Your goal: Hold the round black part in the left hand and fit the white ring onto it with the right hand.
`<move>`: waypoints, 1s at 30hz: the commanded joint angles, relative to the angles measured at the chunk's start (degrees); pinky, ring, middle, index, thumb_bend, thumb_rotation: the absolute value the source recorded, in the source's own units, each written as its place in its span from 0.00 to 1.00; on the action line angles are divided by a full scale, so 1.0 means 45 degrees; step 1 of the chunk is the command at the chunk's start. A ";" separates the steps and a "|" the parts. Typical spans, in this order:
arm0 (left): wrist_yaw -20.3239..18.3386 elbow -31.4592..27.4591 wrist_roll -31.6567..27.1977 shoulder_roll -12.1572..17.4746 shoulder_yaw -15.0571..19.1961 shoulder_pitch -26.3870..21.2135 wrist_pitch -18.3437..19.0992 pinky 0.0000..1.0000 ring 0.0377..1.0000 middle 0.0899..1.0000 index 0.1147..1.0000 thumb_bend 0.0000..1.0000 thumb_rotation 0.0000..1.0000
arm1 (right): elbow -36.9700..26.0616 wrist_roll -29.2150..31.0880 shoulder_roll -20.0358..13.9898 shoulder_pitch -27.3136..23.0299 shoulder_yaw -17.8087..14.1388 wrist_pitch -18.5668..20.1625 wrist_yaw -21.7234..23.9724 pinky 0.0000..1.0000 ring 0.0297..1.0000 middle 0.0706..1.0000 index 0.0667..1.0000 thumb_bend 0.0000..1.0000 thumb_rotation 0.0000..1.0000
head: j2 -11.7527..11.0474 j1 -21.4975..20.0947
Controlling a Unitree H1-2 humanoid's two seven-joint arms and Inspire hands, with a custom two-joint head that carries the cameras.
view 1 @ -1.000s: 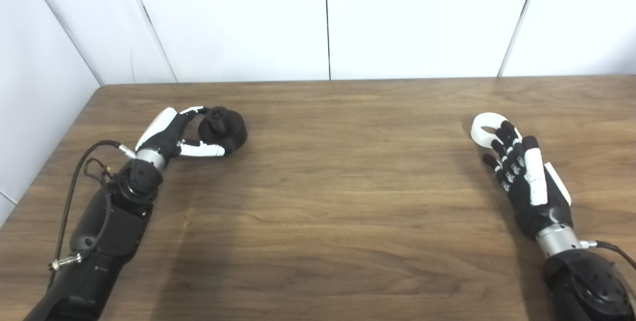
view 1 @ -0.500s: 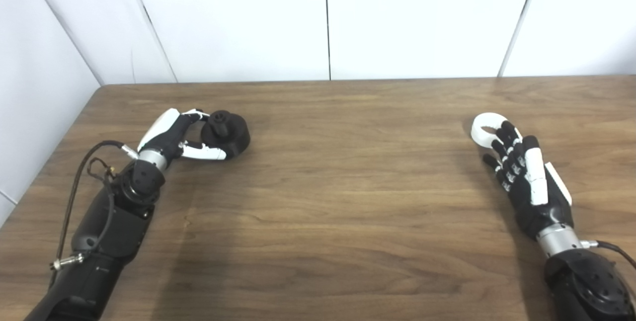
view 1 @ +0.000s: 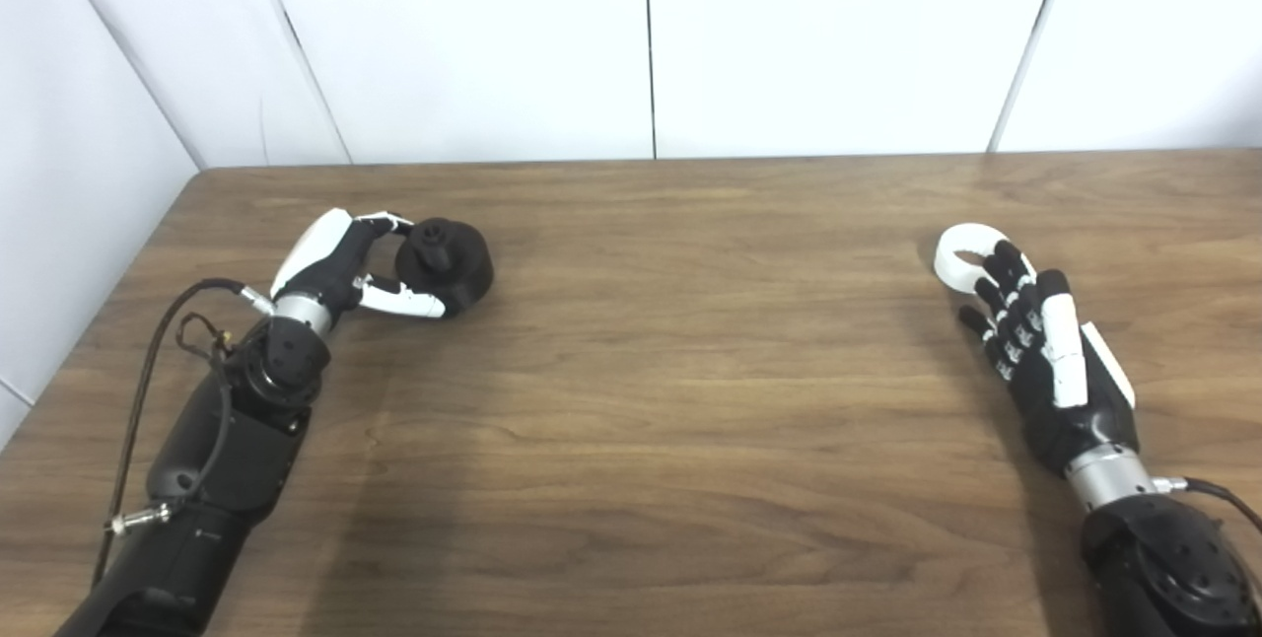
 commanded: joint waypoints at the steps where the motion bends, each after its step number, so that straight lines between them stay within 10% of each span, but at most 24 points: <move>1: 0.0314 -0.0423 0.0062 0.0162 0.0158 -0.0361 -0.0369 0.93 0.98 0.91 0.64 0.82 0.22 | -0.0406 0.0003 -0.0228 -0.0251 -0.0037 -0.0116 0.0117 1.00 1.00 1.00 1.00 0.61 1.00 | 0.0016 0.0018; 30: -0.1305 -0.3533 0.0174 -0.0826 -0.1531 0.1562 -0.0595 0.92 0.99 0.92 0.62 0.84 0.21 | -0.0627 -0.0041 0.0044 -0.0241 0.0088 0.0165 -0.0006 1.00 1.00 1.00 1.00 0.62 1.00 | 0.0274 -0.0148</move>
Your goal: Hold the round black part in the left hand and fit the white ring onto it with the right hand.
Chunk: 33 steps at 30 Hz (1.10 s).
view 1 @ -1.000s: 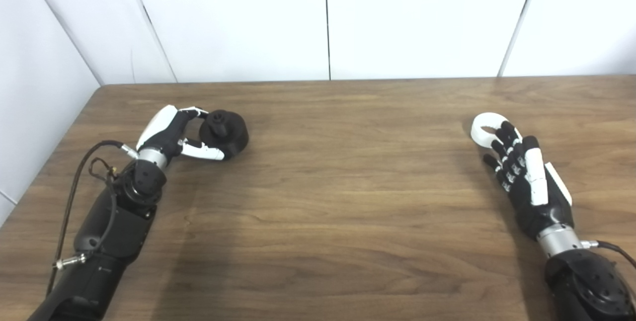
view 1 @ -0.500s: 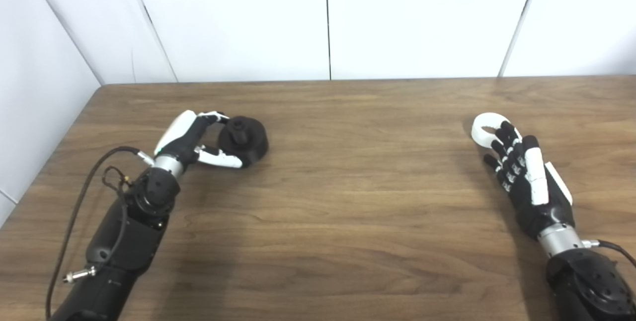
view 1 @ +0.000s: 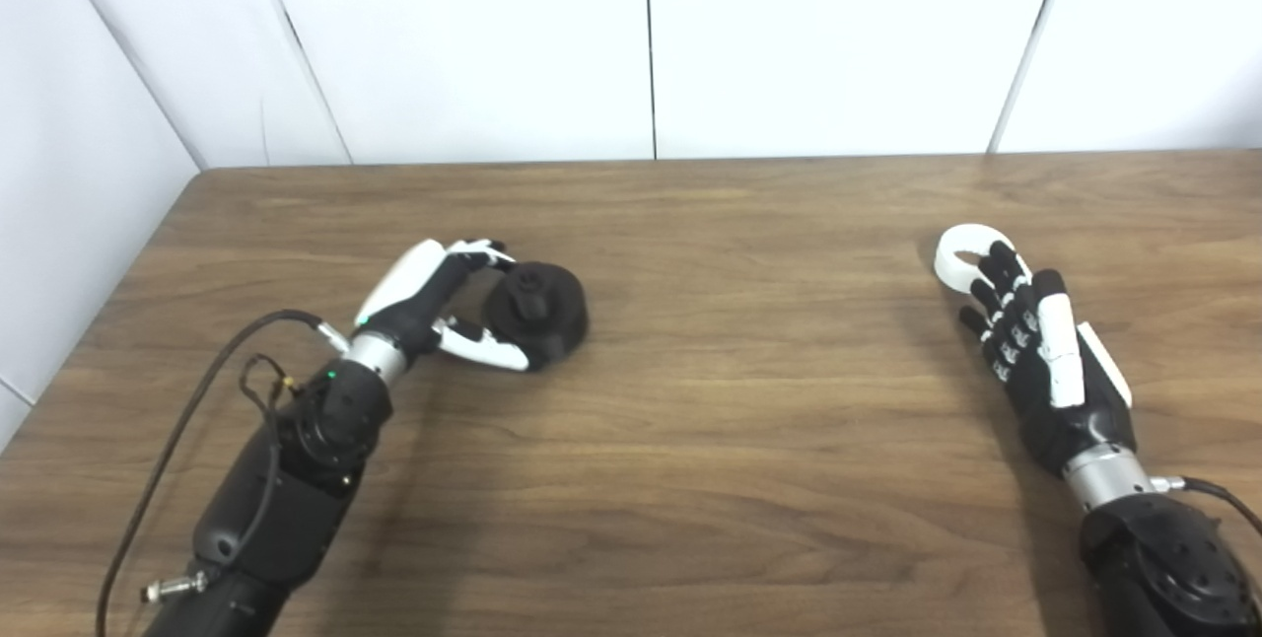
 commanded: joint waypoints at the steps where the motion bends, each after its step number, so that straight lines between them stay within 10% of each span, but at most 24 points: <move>1: -0.0347 -0.0436 0.0237 0.0033 -0.0345 0.0091 -0.0266 0.92 0.99 0.92 0.62 0.84 0.21 | -0.0428 -0.0017 -0.0005 -0.0272 0.0009 -0.0095 -0.0022 1.00 1.00 1.00 1.00 0.62 1.00 | 0.0001 -0.0002; 33: -0.0922 -0.3861 0.2090 -0.1010 -0.2456 0.2725 -0.1808 0.95 1.00 0.93 0.62 0.85 0.25 | -0.0682 -0.0302 0.0147 -0.0386 0.0066 0.0207 -0.0221 1.00 1.00 1.00 1.00 0.61 1.00 | 0.0000 -0.0348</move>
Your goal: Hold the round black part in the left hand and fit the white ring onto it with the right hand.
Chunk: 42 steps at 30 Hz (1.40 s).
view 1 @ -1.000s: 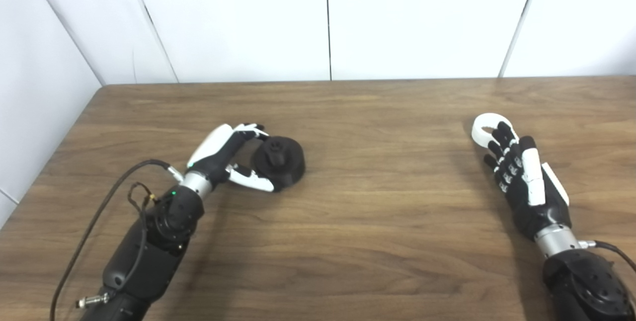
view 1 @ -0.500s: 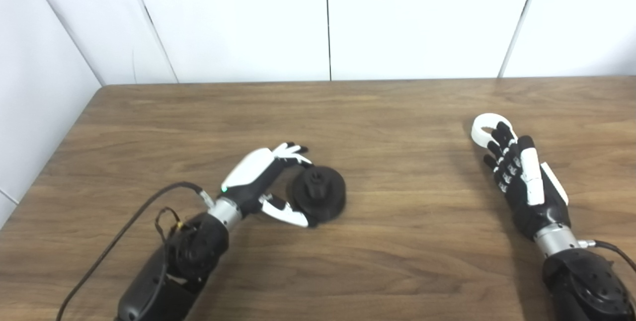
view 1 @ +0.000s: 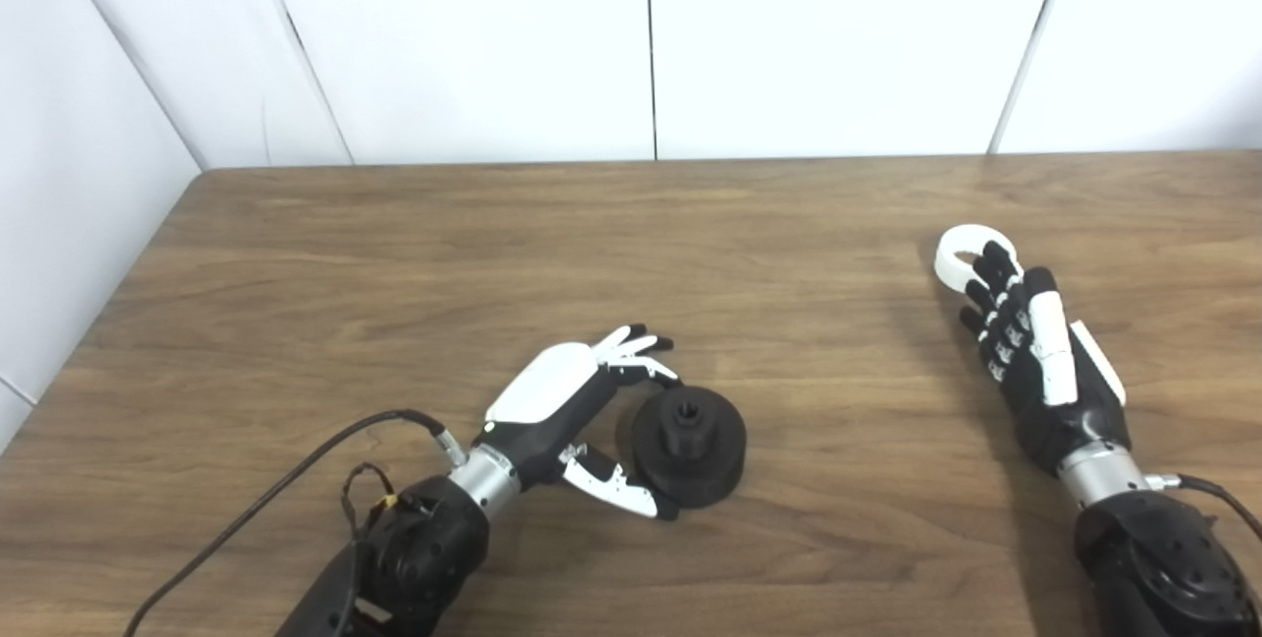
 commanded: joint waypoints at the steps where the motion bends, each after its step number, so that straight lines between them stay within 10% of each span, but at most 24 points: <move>1: -0.0500 -0.0330 0.0331 0.0132 -0.0252 0.0206 -0.0044 0.95 1.00 0.93 0.62 0.85 0.25 | -0.0302 -0.0035 0.0054 -0.0386 0.0022 -0.0309 -0.0034 1.00 1.00 1.00 1.00 0.61 1.00 | 0.0018 0.0004; 34: -0.0447 -0.0331 0.1409 0.0273 -0.0355 0.0345 -0.0703 1.00 0.99 0.91 0.61 0.87 0.33 | -0.0506 0.0041 0.0014 -0.0529 -0.0103 -0.0135 -0.0112 1.00 1.00 1.00 1.00 0.63 1.00 | 0.0193 -0.0180; 37: -0.0457 -0.0249 0.1395 0.0301 -0.0353 0.0327 -0.0768 1.00 1.00 0.91 0.62 0.87 0.34 | -0.0433 -0.4042 -0.0950 -0.1145 0.0582 -0.1204 -0.1628 0.93 0.95 0.94 0.90 0.66 0.74 | 0.0219 -0.0321; 42: -0.0440 -0.0169 0.1332 0.0290 -0.0335 0.0328 -0.0840 1.00 0.99 0.91 0.62 0.87 0.34 | 0.0080 -0.6833 -0.1808 -0.2220 0.1019 -0.1289 -0.2678 0.95 0.96 0.91 0.82 0.79 0.52 | 0.0242 -0.0345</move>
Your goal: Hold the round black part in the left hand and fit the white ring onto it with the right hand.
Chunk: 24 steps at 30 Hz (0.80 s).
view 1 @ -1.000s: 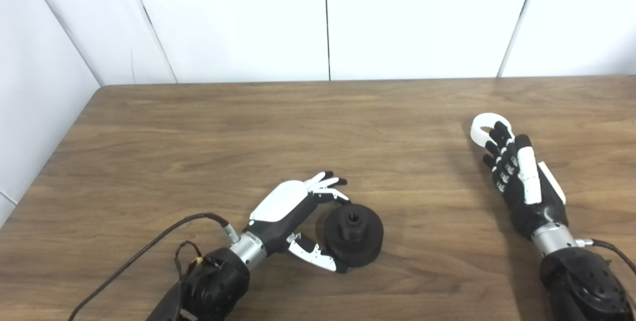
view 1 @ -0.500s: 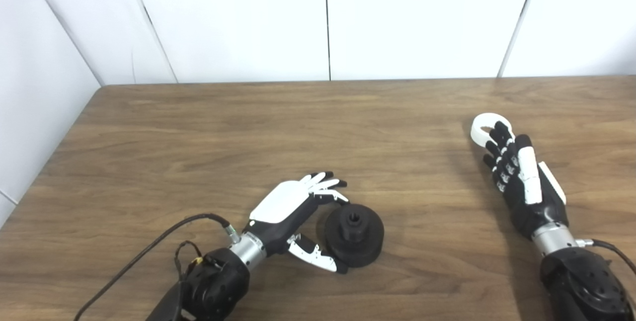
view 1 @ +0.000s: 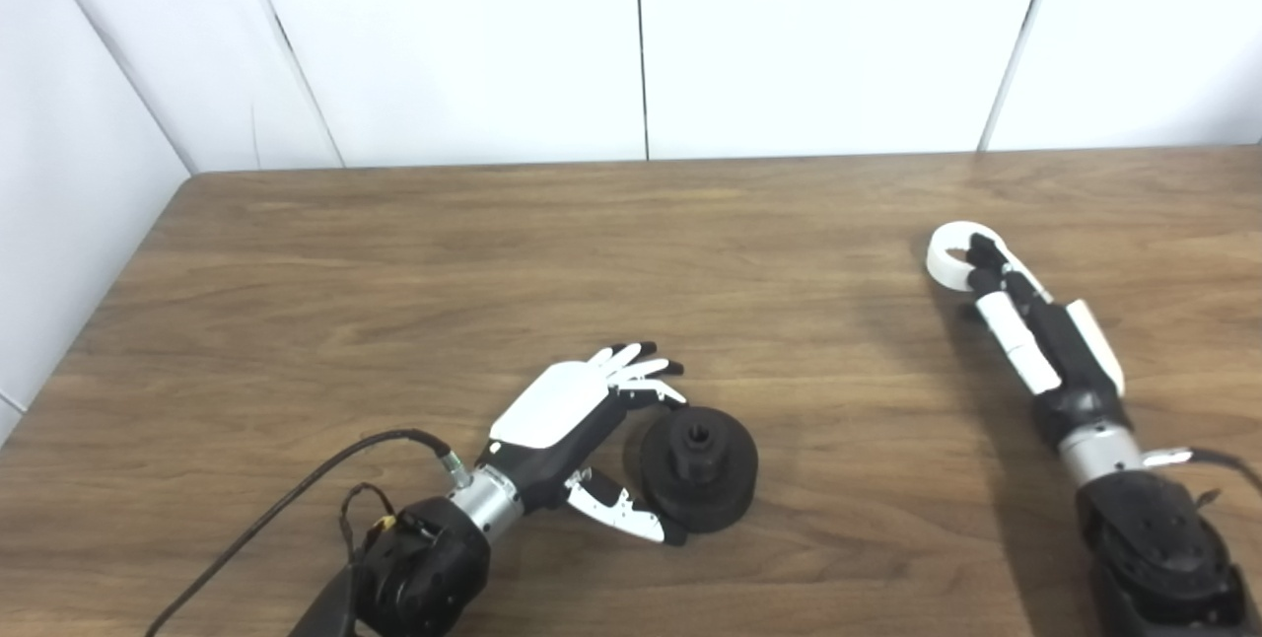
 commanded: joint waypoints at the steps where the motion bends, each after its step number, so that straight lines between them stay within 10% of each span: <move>1: -0.0387 0.0091 0.0271 0.0267 -0.0139 0.0001 -0.0232 1.00 1.00 0.91 0.62 0.87 0.34 | 0.0081 -0.1697 -0.0832 -0.1726 0.0070 -0.0736 -0.0880 0.96 0.97 0.91 0.80 0.81 0.48 | 0.0031 0.0013; 24: -0.0348 0.0355 0.0083 0.0147 -0.0145 -0.0030 -0.0323 1.00 0.99 0.91 0.62 0.87 0.33 | 0.6592 -0.3276 -0.2364 -0.5522 0.1635 -0.0726 -0.0691 0.92 0.98 0.92 0.74 0.95 0.37 | -0.0176 -0.0374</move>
